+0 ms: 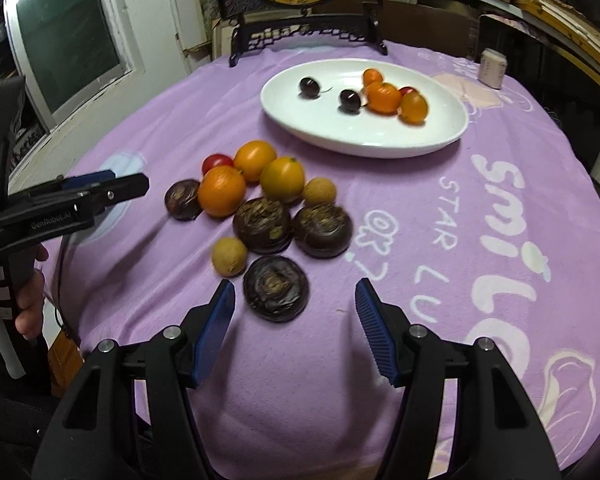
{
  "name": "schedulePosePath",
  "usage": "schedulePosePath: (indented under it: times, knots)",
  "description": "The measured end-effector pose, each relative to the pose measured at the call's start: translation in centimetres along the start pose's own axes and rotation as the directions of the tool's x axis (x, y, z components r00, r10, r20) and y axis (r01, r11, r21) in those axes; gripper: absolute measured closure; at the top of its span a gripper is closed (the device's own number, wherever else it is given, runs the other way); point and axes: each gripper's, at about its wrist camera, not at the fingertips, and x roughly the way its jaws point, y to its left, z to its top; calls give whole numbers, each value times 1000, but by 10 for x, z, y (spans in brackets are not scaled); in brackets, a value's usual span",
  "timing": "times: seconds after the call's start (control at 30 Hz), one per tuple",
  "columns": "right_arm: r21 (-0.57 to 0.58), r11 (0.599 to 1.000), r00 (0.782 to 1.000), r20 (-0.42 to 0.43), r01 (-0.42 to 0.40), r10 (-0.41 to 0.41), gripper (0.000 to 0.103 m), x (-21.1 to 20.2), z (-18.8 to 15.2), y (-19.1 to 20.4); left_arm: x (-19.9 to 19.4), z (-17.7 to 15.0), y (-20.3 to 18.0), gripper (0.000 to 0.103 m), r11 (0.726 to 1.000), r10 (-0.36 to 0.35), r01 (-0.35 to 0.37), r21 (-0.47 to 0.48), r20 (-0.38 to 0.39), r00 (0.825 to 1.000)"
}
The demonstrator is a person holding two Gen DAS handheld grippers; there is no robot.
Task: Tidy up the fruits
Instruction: 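Grasp a dark brown fruit with the right tool while the left tool grasps a yellow fruit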
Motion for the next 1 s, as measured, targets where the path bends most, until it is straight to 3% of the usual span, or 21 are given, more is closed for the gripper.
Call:
schedulePosePath:
  times: [0.17,0.23,0.27,0.3,0.4,0.53,0.67,0.7,0.8,0.97,1.0]
  knots:
    - [5,1000,998,-61,-26,26,40,22,-4,3,-5,-4,-10,28,998,-61,62,25,-20,998]
    - [-5,1000,1000,-26,-17,17,41,24,-5,4,-10,-8,-25,27,993,-101,103,57,-29,994]
    - [-20,1000,1000,-18,6,-7,57,25,-6,6,-11,-10,-32,27,991,-112,114,75,-33,993]
    - [-39,999,1000,-11,26,-26,63,24,-6,7,-11,-12,-39,27,988,-118,121,93,-38,992]
    - [-14,1000,1000,-11,7,-7,63,20,-7,0,-10,-15,-60,27,980,-136,144,138,-63,989]
    - [64,995,996,26,78,-80,63,4,-11,-29,-4,-17,-82,27,971,-149,163,176,-92,985]
    - [124,989,995,45,84,-90,63,-10,-20,-50,10,-19,-97,28,966,-144,167,196,-127,981]
    - [137,988,995,47,76,-83,63,-13,-24,-55,15,-20,-101,30,966,-140,166,200,-141,980]
    - [159,986,997,50,58,-67,63,-17,-31,-62,29,-21,-110,50,963,-127,164,213,-178,976]
    - [184,982,996,62,46,-58,63,-23,-38,-71,45,-21,-115,59,968,-64,103,228,-174,983]
    - [187,981,996,64,45,-57,63,-24,-38,-71,45,-22,-116,74,968,-40,78,239,-161,986]
